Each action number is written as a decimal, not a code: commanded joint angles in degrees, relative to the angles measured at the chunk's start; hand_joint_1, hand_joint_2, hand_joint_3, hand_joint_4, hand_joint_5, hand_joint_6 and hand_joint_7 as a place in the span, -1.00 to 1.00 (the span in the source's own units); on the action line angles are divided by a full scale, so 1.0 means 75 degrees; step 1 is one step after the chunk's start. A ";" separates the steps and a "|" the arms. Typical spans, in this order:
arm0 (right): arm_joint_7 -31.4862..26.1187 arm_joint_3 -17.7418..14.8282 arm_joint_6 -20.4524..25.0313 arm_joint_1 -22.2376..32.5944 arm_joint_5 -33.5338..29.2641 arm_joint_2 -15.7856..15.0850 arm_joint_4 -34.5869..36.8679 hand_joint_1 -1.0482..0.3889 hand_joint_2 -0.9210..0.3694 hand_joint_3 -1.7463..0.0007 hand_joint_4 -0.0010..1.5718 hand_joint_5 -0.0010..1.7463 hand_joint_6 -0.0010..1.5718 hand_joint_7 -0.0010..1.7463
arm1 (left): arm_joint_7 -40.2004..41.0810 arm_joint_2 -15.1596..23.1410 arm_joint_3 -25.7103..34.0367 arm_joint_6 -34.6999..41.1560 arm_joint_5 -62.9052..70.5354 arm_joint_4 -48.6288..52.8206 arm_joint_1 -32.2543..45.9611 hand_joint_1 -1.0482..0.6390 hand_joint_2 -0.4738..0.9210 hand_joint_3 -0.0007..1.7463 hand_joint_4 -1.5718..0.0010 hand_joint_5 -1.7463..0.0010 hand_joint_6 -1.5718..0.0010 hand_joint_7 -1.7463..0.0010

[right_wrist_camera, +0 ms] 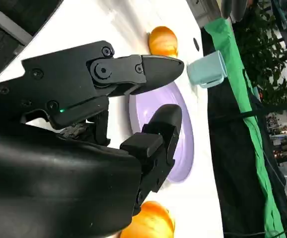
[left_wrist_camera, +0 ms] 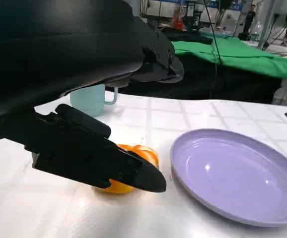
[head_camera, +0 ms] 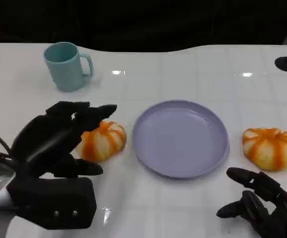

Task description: Grasp the bread from the table and place it into the plate.

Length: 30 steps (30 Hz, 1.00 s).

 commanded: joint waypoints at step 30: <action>0.0141 0.0041 -0.0154 0.0355 0.0153 -0.0089 -0.0327 -0.57 -1.00 0.67 -0.06 0.28 0.04 -0.30 | 0.0664 -0.1143 -0.2620 0.1295 0.1556 0.6387 -0.3942 -0.19 0.72 -1.00 0.86 0.91 0.73 0.98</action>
